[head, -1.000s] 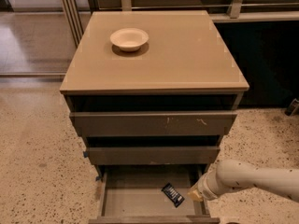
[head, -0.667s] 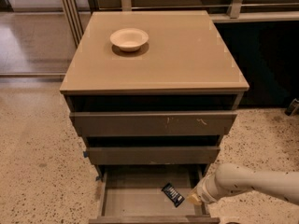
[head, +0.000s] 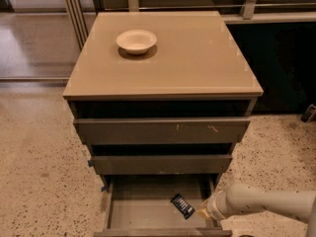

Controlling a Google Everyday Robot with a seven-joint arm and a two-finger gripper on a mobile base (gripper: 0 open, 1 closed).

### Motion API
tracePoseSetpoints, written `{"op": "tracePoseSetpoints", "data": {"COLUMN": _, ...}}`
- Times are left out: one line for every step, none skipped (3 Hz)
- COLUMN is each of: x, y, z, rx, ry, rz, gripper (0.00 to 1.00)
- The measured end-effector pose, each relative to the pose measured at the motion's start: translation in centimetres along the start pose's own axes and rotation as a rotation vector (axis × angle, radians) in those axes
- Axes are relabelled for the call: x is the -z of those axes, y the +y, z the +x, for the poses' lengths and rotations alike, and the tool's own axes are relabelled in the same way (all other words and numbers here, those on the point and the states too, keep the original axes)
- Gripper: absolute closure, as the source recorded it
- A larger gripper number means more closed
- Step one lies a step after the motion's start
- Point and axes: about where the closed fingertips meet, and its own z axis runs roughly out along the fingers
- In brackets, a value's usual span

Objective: Pick rxbar blueberry from bottom drawer and place on counter

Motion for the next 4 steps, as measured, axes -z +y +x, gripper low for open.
{"op": "tracePoseSetpoints", "data": {"x": -4.6, "y": -2.2, "z": 0.1, "rx": -0.008, "ry": -0.086, "rz": 0.047, "gripper": 1.00}}
{"op": "tracePoseSetpoints", "data": {"x": -9.9, "y": -5.3, "z": -0.1, "rx": -0.027, "ry": -0.147, "rz": 0.075, "gripper": 1.00}}
{"op": "tracePoseSetpoints", "data": {"x": -9.9, "y": -5.3, "z": -0.1, "rx": -0.026, "ry": -0.147, "rz": 0.075, "gripper": 1.00}}
{"op": "tracePoseSetpoints", "data": {"x": -10.1, "y": -5.1, "z": 0.5, "rx": 0.011, "ry": -0.176, "rz": 0.076, "gripper": 0.94}}
